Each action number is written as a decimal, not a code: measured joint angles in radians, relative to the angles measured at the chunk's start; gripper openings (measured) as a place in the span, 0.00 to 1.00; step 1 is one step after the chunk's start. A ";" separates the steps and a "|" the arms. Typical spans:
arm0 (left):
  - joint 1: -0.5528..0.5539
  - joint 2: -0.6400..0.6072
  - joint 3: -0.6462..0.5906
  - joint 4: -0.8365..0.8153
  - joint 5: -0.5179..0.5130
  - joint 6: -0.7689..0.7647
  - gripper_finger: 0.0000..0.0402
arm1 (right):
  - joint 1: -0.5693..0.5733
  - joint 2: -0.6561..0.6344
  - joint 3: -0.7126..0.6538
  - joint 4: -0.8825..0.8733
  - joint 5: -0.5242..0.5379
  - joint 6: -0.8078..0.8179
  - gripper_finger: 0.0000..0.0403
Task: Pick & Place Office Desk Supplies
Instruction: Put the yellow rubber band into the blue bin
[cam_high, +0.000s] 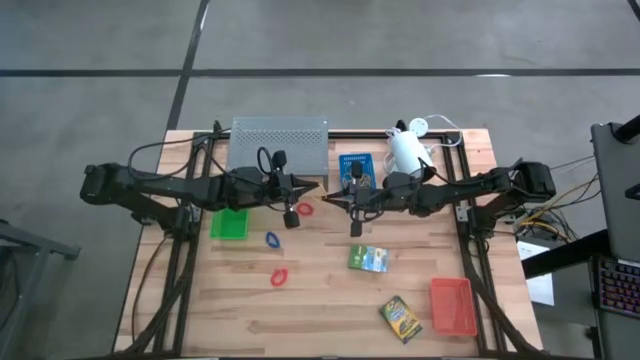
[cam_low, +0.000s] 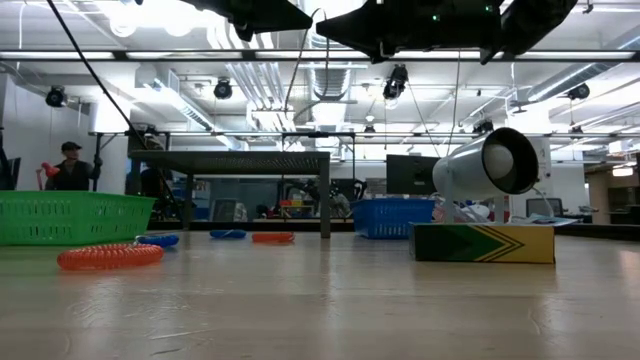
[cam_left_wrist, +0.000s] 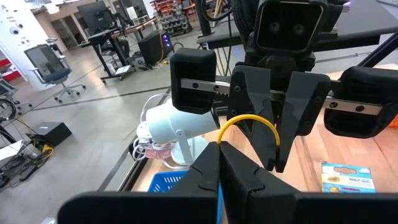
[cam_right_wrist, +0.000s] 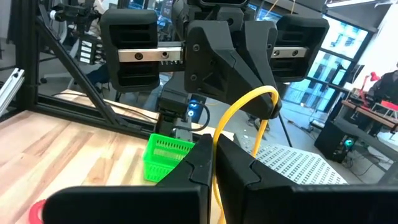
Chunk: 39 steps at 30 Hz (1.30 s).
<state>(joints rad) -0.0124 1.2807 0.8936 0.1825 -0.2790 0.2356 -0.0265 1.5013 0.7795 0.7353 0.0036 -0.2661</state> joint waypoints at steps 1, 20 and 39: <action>0.000 0.000 0.000 0.000 0.000 0.000 0.02 | 0.000 0.000 0.000 0.000 0.000 0.000 0.02; -0.001 0.000 0.000 0.000 0.002 -0.003 0.11 | 0.000 0.000 0.000 0.000 0.000 0.000 0.02; -0.001 0.000 0.000 0.000 0.003 -0.057 0.53 | 0.000 0.000 0.000 0.000 0.000 -0.005 0.02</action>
<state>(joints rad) -0.0132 1.2808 0.8936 0.1829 -0.2765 0.1787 -0.0269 1.5013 0.7795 0.7353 0.0033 -0.2706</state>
